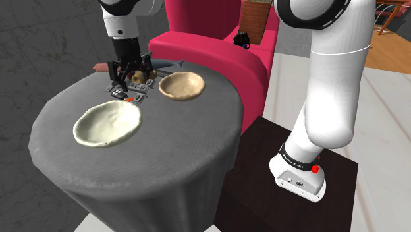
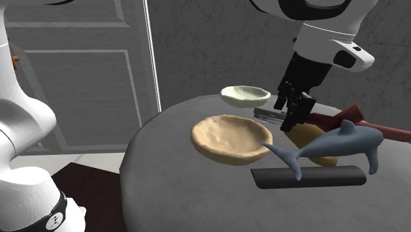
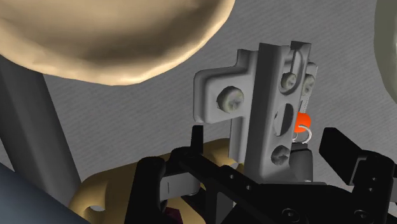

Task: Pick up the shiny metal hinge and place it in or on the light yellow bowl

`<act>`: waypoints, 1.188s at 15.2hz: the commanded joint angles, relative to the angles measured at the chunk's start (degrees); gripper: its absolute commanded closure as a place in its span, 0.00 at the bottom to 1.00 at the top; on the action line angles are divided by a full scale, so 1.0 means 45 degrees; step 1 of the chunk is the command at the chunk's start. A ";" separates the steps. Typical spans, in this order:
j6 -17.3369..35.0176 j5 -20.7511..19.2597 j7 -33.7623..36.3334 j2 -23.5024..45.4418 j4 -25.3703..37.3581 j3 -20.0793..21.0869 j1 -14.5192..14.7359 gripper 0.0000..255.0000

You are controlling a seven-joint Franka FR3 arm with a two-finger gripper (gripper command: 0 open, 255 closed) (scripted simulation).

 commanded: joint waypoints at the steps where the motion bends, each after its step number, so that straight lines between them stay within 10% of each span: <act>1: 0.0032 0.0001 -0.0001 0.0000 -0.0026 0.0001 0.0002 0.00; 5: 0.0029 0.0001 -0.0001 0.0001 -0.0023 0.0001 0.0002 0.00; 6: 0.0029 0.0001 -0.0001 0.0001 -0.0023 0.0001 0.0002 1.00; 18: -0.0461 -0.0004 0.0076 -0.0028 0.0444 0.0007 0.0003 1.00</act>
